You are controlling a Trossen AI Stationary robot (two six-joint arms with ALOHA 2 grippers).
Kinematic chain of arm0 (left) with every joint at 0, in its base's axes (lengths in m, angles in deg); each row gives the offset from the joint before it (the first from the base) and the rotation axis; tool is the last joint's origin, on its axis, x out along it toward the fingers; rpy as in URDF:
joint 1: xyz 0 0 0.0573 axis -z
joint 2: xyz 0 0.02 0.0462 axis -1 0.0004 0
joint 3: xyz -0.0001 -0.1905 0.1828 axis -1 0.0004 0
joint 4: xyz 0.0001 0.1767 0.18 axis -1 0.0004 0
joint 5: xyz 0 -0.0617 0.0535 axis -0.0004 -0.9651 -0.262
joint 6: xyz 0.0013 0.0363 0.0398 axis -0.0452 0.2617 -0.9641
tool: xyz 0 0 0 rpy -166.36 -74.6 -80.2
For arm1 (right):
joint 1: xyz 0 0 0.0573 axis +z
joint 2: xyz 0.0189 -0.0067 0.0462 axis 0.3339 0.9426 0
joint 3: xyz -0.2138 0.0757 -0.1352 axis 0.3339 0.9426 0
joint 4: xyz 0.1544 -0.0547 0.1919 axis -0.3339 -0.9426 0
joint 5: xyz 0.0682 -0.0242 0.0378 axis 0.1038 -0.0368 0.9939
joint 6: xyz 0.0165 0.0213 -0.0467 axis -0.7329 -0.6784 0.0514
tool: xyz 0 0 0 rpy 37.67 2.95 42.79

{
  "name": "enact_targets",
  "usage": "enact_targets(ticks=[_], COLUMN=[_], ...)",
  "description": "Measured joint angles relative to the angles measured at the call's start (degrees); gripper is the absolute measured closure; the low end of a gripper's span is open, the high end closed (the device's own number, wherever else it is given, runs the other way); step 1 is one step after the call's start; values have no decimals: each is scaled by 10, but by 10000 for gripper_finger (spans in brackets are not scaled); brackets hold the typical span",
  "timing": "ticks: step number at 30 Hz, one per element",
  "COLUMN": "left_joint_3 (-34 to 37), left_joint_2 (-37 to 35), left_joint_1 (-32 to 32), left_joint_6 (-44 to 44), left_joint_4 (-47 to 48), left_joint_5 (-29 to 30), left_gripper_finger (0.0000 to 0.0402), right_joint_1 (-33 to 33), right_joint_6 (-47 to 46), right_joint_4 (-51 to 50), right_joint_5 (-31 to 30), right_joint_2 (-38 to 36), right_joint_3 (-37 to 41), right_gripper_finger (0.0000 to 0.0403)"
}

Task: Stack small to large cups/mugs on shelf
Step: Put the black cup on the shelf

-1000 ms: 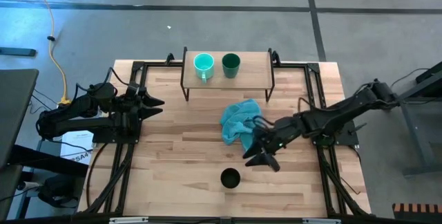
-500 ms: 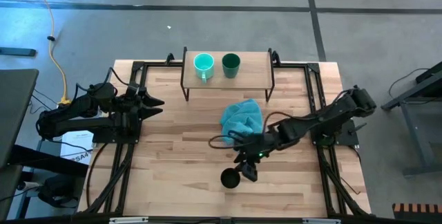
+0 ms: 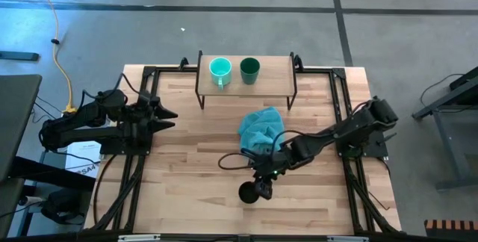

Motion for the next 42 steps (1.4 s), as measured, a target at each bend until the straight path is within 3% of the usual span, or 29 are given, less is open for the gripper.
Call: enact_targets(ticks=[20,25,32,42], left_joint_3=[0,0,0,0], left_joint_2=[0,0,0,0], left_joint_1=[0,0,0,0], left_joint_6=[-7,-7,-7,-5], left_joint_4=[5,5,5,2], left_joint_5=[-24,-24,-24,-24], left_gripper_finger=[163,163,163,163], right_joint_1=[5,4,3,0], right_joint_6=[-58,-66,-69,-97], right_joint_4=[-2,-4,-4,-19], right_joint_5=[-31,-31,-31,-16], right_joint_2=[42,42,42,34], right_joint_3=[0,0,0,1], right_gripper_finger=[239,285,388,401])
